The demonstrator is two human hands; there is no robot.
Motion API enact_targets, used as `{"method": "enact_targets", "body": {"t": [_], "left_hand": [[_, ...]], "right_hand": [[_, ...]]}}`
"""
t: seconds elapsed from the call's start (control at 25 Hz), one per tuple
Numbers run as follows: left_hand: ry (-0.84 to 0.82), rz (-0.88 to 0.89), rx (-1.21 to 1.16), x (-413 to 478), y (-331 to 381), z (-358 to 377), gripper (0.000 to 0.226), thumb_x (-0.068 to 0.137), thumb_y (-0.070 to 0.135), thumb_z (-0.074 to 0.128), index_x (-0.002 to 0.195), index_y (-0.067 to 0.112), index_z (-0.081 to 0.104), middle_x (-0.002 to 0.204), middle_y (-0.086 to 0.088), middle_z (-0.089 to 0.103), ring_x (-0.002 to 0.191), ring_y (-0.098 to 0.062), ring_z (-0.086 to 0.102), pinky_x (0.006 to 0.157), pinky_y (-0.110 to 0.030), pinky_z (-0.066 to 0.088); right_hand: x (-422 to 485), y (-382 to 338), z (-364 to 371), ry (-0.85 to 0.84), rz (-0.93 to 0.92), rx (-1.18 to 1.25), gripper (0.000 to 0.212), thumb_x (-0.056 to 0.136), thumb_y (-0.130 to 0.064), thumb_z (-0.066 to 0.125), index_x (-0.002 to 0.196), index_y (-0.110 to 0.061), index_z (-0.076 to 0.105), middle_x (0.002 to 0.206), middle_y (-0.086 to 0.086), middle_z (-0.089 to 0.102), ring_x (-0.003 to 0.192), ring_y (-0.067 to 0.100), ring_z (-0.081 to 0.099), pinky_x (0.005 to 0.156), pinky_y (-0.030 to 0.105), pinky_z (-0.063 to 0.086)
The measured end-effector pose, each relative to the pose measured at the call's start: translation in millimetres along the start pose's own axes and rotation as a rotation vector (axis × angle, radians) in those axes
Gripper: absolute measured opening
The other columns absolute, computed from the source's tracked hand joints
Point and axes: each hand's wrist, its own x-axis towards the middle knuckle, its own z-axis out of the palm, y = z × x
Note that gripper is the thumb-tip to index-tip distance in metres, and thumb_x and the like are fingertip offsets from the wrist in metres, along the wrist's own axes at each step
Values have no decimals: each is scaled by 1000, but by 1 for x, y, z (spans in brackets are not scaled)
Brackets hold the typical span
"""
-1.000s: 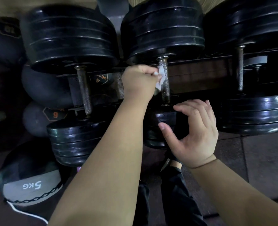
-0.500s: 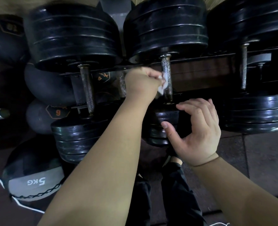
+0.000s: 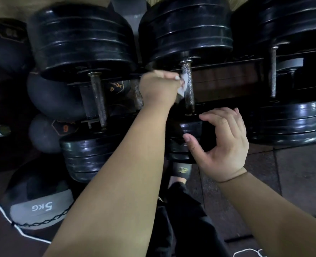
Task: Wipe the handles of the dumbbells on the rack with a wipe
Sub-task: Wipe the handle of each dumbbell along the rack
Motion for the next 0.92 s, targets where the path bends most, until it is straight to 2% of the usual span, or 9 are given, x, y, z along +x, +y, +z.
{"method": "enact_targets", "body": {"t": [0.08, 0.16, 0.2, 0.32, 0.44, 0.56, 0.64, 0.72, 0.92], "left_hand": [[105, 25, -71, -1, 4, 6, 11, 77, -1, 85, 83, 7, 81, 70, -15, 77, 68, -35, 77, 74, -54, 66], [127, 34, -2, -8, 3, 6, 9, 80, 3, 84, 85, 10, 82, 72, -9, 78, 65, -26, 75, 70, -40, 67], [108, 46, 99, -14, 3, 4, 8, 81, 5, 83, 85, 12, 82, 74, -6, 78, 63, -21, 74, 66, -31, 65], [-93, 18, 407, -34, 9, -4, 13, 85, 3, 78, 80, 15, 78, 70, 0, 70, 60, -9, 68, 65, -22, 57], [-91, -12, 306, -49, 13, -19, 29, 89, -6, 73, 71, 17, 68, 59, 4, 62, 42, 4, 56, 54, -10, 47], [90, 123, 189, -53, 15, -37, 35, 80, -1, 82, 67, 29, 71, 62, 12, 70, 59, -1, 65, 68, -20, 55], [153, 219, 159, -61, 18, -56, 37, 79, 0, 83, 67, 33, 70, 65, 16, 70, 68, 2, 65, 76, -23, 56], [234, 288, 179, -68, 24, -84, 37, 80, 2, 83, 68, 35, 69, 68, 18, 69, 69, 6, 63, 78, -21, 56], [458, 343, 166, -79, 19, -170, 22, 83, 6, 80, 81, 27, 77, 79, 9, 75, 74, -3, 70, 73, -28, 59]], "right_hand": [[-1, 2, 0, -1, -1, 11, 45, 89, -46, 74, 108, -4, 72, 110, 8, 71, 116, 34, 64, 112, 59, 39], [-2, 3, 0, 9, -12, 32, 45, 89, -45, 74, 108, -5, 72, 111, 8, 72, 117, 34, 64, 112, 60, 39], [-2, 2, -1, 11, -17, 41, 44, 89, -44, 75, 109, -5, 72, 111, 8, 72, 117, 34, 65, 112, 60, 39], [2, 2, -3, -29, 18, 50, 43, 88, -43, 77, 109, -6, 73, 112, 8, 72, 117, 35, 65, 113, 61, 37], [6, -4, -13, -63, 71, 188, 36, 88, -33, 74, 111, -5, 71, 117, 9, 69, 119, 34, 62, 114, 62, 34], [14, -26, -25, -14, 99, 401, 28, 87, -7, 67, 113, 2, 66, 125, 16, 61, 120, 36, 58, 107, 66, 41], [14, -57, -23, -32, 68, 486, 27, 85, 1, 65, 111, 3, 66, 124, 16, 60, 119, 36, 59, 106, 59, 44], [13, -87, -5, -118, 63, 587, 25, 85, 1, 65, 110, 0, 68, 119, 13, 64, 116, 31, 61, 105, 45, 48], [21, -134, 58, -359, 80, 587, 27, 88, -21, 70, 112, -9, 69, 116, 4, 65, 112, 25, 58, 101, 36, 46]]}}
